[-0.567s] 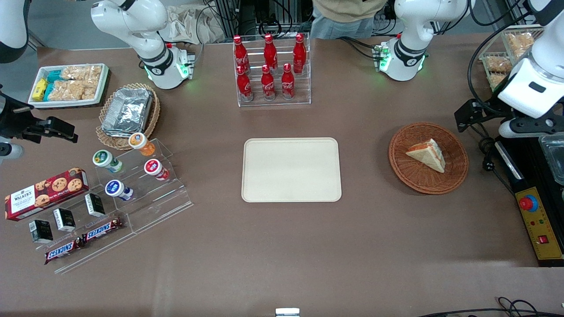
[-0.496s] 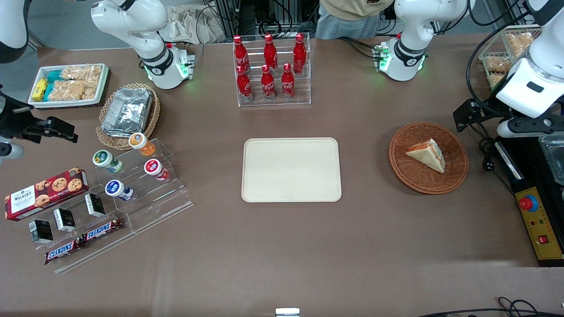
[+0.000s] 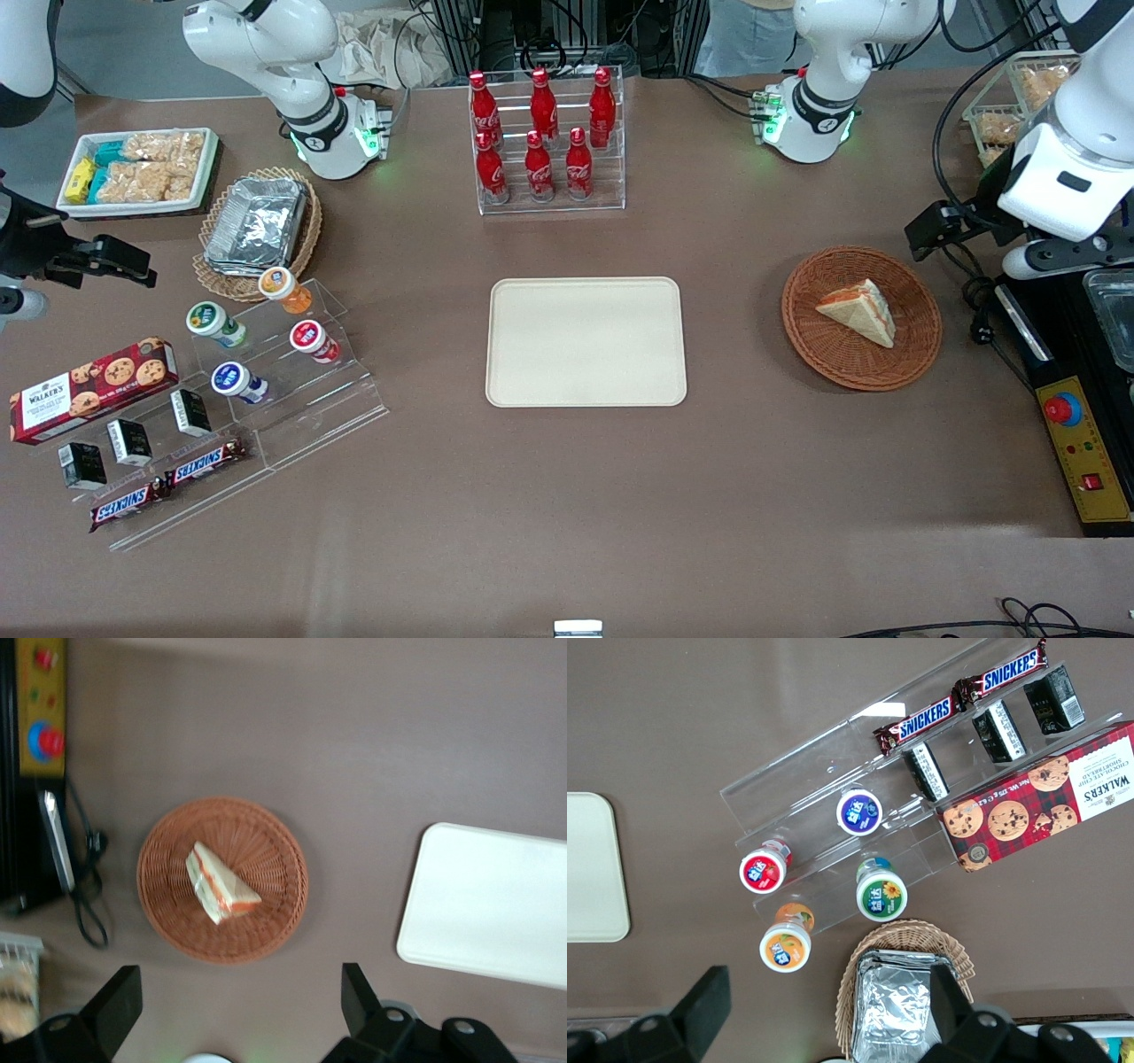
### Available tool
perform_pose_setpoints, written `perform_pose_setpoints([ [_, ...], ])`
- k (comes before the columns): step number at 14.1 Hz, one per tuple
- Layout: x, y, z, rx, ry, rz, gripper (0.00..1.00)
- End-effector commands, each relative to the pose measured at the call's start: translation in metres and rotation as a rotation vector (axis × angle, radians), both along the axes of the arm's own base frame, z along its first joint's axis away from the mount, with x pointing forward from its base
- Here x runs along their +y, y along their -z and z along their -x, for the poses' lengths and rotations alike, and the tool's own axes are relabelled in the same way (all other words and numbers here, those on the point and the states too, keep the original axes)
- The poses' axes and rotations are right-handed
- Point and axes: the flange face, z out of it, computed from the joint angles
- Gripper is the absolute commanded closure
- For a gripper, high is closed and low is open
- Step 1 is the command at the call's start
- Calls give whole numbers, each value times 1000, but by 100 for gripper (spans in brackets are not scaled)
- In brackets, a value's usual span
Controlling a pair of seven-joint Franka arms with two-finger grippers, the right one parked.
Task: Place sandwich from basket to tray
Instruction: 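Move the left gripper over the sandwich in the wicker basket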
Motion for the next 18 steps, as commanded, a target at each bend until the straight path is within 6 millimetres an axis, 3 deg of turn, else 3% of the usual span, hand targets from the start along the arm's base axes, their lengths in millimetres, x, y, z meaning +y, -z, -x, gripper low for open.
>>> perform_pose_setpoints([
  [1,4,13,35,1,-148,-22,0],
  [3,15,31,66,-26,-207,-28,0],
  [7,25,89,117,-116,-447,-28,0],
  [10,46,106,116,-90,-500,-29,0],
  [12,50,121,115,-91,-507,-26,0],
  [15,77,138,116,-71,-561,-8,0],
  [18,78,182,113,-41,-563,-14,0],
])
